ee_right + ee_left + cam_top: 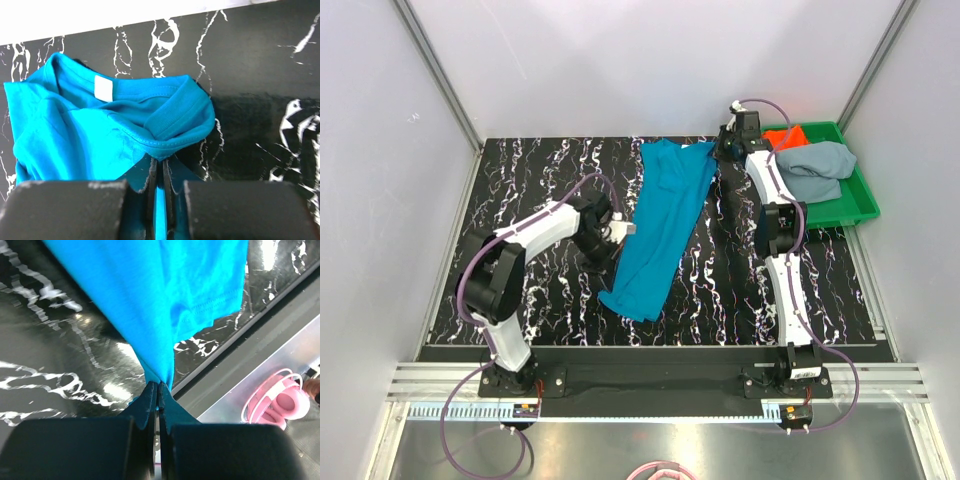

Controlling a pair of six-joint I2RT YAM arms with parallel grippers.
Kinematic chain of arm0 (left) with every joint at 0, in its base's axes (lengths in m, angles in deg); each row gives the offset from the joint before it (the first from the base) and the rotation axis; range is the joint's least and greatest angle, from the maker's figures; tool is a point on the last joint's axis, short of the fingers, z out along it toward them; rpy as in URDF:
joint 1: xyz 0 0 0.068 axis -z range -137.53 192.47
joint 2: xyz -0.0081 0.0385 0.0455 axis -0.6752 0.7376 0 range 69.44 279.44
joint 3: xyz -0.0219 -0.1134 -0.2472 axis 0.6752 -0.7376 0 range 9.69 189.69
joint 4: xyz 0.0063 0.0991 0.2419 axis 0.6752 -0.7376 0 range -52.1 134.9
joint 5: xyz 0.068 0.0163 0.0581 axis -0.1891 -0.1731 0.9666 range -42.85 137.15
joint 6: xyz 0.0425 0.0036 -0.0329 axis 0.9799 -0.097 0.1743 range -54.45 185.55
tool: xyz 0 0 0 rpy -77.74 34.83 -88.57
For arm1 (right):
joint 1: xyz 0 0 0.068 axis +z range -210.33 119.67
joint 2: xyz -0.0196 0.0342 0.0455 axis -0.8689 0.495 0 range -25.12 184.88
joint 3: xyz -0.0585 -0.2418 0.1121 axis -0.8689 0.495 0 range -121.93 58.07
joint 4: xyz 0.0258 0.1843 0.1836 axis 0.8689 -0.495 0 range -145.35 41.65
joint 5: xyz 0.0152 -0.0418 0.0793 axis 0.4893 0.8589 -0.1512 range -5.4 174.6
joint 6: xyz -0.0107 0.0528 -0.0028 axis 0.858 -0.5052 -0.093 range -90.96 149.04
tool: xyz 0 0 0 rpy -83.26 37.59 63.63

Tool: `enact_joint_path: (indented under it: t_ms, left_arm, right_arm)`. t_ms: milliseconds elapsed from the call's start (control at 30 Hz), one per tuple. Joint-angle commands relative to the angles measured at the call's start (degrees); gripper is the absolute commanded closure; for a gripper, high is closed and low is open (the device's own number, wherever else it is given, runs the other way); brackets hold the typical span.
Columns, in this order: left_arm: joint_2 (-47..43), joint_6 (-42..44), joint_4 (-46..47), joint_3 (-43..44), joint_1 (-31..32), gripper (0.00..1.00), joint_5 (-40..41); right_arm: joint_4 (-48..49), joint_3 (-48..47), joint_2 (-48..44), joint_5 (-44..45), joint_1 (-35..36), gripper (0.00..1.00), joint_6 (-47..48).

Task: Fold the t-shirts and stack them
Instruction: Fold the tshirt

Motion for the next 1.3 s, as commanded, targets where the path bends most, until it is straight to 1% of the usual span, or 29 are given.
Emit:
enact_joint_path:
  t_ms: [0,133,400,467,500,533,567,633,667,700,733,767,800,833,867,900,933,967,1000,1033,1067,1100,1133,1167,1200,1267]
  left_arm:
    - [0.00,1.00,-1.07,1.68,2.15,1.00,-3.23]
    - [0.18,1.18,-1.07,1.69,4.60,1.00,-3.23]
    - [1.58,1.62,-0.98,3.35,7.07,1.00,-2.79]
    - [1.93,1.62,-1.07,3.88,7.77,1.00,-2.53]
    - [1.94,1.62,-0.90,3.97,7.95,1.00,-2.52]
    - [1.85,1.62,-0.89,4.14,7.95,1.00,-2.44]
    - [1.93,1.70,-0.89,4.23,7.95,1.00,-2.35]
    - [1.76,1.88,-0.72,4.32,7.95,1.00,-2.00]
    - [1.76,1.79,-0.46,4.58,8.04,1.00,-1.74]
    - [1.85,1.79,-0.45,4.93,7.95,1.00,-1.47]
    - [1.93,1.88,-0.37,5.37,7.69,1.00,-1.56]
    - [2.28,1.97,-0.28,6.59,7.34,1.00,-1.82]
    - [2.55,1.88,-0.19,7.30,6.99,1.00,-2.08]
    - [2.99,1.71,-0.10,8.01,6.11,1.00,-2.43]
    - [4.38,1.62,-0.19,10.01,5.50,1.00,-3.22]
    - [5.27,1.62,-0.36,11.17,5.05,1.00,-3.49]
    - [6.23,1.62,-0.71,12.40,4.01,1.00,-4.19]
    - [8.59,1.79,-1.59,14.76,3.56,1.00,-5.33]
    - [9.83,1.88,-2.12,15.91,3.21,1.00,-5.95]
    - [11.06,3.10,-3.69,18.45,2.68,1.00,-6.56]
    - [13.60,3.72,-4.66,19.69,2.59,1.00,-7.61]
    - [14.67,4.16,-5.54,20.75,2.41,1.00,-8.06]
    - [15.64,4.34,-5.90,21.71,2.15,1.00,-8.58]
    - [16.69,3.99,-6.16,21.72,1.97,1.00,-10.07]
    - [16.96,3.64,-6.08,21.64,1.54,1.00,-10.69]
    - [16.53,2.85,-5.99,20.94,1.27,1.00,-11.49]
  right_arm:
    - [5.38,-3.34,0.41,1.47,0.72,0.91,-1.21]
    - [6.79,-3.96,1.29,1.74,0.81,0.91,-1.74]
    - [11.71,-4.75,2.96,2.18,1.34,0.92,-2.79]
    - [11.63,-5.01,3.14,2.35,1.42,0.81,-2.97]
    - [11.11,-5.10,3.05,2.44,1.42,0.70,-2.62]
    - [10.49,-5.10,2.70,2.79,1.34,0.46,-2.18]
    - [9.62,-4.93,2.18,3.14,1.16,0.34,-1.57]
    - [6.11,-3.61,-0.27,4.11,0.64,0.15,-0.34]
    - [4.70,-2.91,-1.33,4.63,0.20,0.01,0.28]
    - [1.55,-1.16,-2.56,5.86,-0.76,0.00,1.59]
    - [0.48,0.42,-5.88,6.65,-1.38,0.00,2.38]
    - [-0.66,2.52,-8.00,7.18,-1.82,0.00,5.18]
    - [-0.59,8.46,-10.46,7.80,-2.52,0.00,7.29]
    - [-0.33,12.44,-16.58,7.28,-2.70,0.00,9.40]
    - [1.16,17.17,-20.38,5.80,-2.88,0.00,14.03]
    - [2.56,28.79,-28.94,0.73,-2.79,0.00,15.91]
    - [3.97,35.00,-33.38,-3.14,-2.79,0.01,18.10]
    - [5.03,40.98,-37.60,-7.27,-2.62,0.07,20.91]
    - [4.25,50.09,-41.38,-14.01,-2.36,0.14,22.33]
    - [2.51,53.75,-47.77,-16.87,-0.53,0.16,24.43]
    - [-2.82,56.66,-50.36,-19.50,0.80,0.18,30.54]
    - [-5.66,61.65,-55.09,-24.32,2.55,0.22,34.08]
    - [-8.03,64.04,-57.22,-25.67,4.05,0.22,37.69]
    - [-9.10,66.94,-59.51,-25.86,7.89,0.23,40.59]
    - [-8.76,72.80,-63.44,-24.64,9.67,0.22,44.36]
    - [-6.49,78.19,-66.90,-23.49,13.62,0.24,45.98]
